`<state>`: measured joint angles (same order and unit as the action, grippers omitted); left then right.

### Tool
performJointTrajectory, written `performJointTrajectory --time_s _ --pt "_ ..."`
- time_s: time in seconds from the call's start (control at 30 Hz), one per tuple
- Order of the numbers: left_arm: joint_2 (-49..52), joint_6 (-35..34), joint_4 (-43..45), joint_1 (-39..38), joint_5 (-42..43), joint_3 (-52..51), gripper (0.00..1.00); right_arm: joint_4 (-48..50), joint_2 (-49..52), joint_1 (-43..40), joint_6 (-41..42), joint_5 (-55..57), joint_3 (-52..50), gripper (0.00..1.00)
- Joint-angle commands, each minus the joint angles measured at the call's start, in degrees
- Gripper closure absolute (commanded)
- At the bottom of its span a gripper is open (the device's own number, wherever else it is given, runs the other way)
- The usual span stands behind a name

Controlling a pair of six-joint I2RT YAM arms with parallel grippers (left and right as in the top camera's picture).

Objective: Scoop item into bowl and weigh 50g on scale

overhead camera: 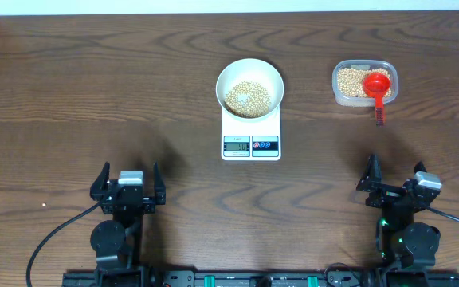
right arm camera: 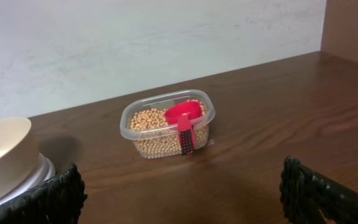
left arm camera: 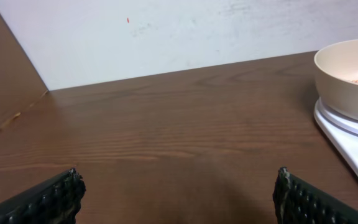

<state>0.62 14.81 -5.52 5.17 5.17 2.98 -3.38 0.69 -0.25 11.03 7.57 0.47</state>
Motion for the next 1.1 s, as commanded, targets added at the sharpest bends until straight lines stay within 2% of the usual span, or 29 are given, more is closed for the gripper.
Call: performJointTrajectory --time_s 0.0,1.07 --pt "-0.5 -0.5 -0.3 0.3 -0.9 -1.7 0.01 -0.1 -0.4 0.4 -0.8 0.9 -0.2 0.01" --pt "-0.4 -0.6 -0.3 0.3 -0.9 -1.7 0.01 -0.1 -0.4 0.4 -0.8 0.9 -0.2 0.01"
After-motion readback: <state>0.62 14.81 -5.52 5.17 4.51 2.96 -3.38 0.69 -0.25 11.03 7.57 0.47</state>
